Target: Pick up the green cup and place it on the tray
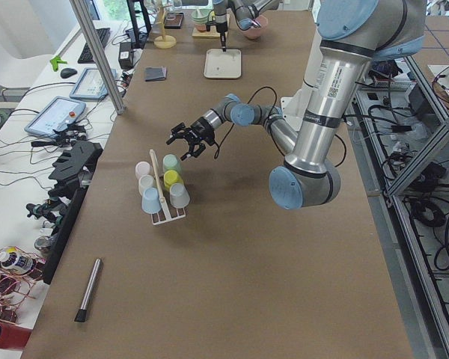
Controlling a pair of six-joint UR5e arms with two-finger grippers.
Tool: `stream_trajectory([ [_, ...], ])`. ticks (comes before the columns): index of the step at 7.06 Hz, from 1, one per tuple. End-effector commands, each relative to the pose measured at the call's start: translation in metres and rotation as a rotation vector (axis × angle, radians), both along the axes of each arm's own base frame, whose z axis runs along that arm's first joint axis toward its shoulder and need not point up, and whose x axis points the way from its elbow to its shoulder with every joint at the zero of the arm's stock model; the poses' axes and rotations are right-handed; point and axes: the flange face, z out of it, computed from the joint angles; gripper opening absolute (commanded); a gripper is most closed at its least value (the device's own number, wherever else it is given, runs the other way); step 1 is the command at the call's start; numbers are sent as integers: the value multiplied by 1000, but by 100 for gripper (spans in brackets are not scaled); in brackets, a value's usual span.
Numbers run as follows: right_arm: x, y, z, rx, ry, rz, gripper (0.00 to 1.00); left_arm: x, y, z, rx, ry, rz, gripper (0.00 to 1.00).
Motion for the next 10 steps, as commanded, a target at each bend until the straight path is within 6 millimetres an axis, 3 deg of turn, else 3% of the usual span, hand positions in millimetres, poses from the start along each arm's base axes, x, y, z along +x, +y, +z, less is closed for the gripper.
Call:
stream_trajectory([
  [1, 2, -20, -38, 4, -107, -17, 0, 16, -5, 20, 66, -3, 1, 99],
  [4, -28, -61, -128, -45, -200, 17, 0, 22, -8, 36, 94, -33, -7, 99],
  [6, -93, -83, -210, -66, -215, -17, 0, 29, -13, 51, 97, -31, -7, 99],
  [9, -189, -59, -290, -74, -224, -46, 0, 42, -19, 66, 112, -47, -7, 99],
  [10, -219, -45, -307, -95, -213, -36, 0, 46, -20, 71, 111, -48, -5, 99],
])
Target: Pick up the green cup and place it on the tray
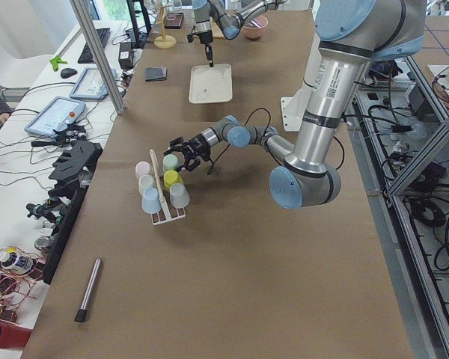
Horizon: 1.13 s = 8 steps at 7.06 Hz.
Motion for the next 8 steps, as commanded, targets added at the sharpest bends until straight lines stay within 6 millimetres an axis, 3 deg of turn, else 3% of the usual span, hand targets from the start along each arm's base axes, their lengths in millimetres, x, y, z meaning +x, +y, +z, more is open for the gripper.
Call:
stream_trajectory([
  [1, -68, 35, -38, -28, 22, 9, 0, 10, -5, 8, 9, -2, -1, 99],
  [3, -96, 63, -34, -35, 46, -1, 0, 17, -9, 10, 6, -7, 1, 99],
  [7, -98, 95, -35, -13, 37, -22, 0, 19, -10, 20, 12, -35, -3, 99],
  [8, -97, 99, -21, -21, 59, -13, 0, 19, -10, 22, 11, -37, -3, 99],
])
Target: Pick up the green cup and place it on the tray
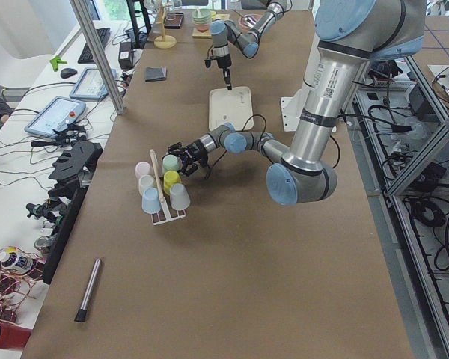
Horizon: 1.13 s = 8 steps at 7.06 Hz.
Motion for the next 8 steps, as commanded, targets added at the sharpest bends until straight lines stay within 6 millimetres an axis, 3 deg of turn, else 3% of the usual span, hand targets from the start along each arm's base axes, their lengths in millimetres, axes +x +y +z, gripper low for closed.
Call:
stream_trajectory([
  [1, 2, 9, 11, -12, 17, 13, 0, 1, 0, 5, -2, -4, 0, 99],
  [8, -9, 19, 5, -17, 11, -4, 0, 12, -3, 12, -11, -22, 4, 99],
])
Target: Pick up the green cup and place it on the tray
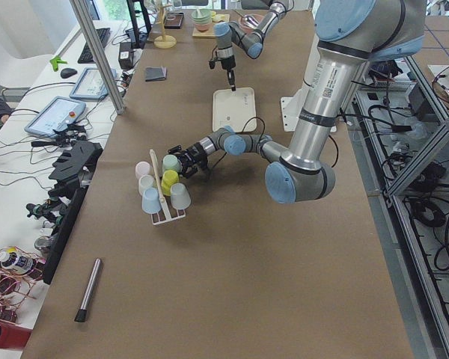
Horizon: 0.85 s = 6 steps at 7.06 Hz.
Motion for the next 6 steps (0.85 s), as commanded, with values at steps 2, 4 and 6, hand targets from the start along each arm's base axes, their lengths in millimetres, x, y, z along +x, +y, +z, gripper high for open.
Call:
stream_trajectory([
  [2, -8, 8, 0, 7, 2, -12, 0, 2, -1, 2, -3, -5, 0, 98],
  [4, -10, 9, -1, 6, 4, -11, 12, 3, -2, 2, 11, -8, -3, 95],
  [6, -7, 10, 2, 1, 6, -9, 29, 3, -2, 1, 12, -7, -2, 63],
])
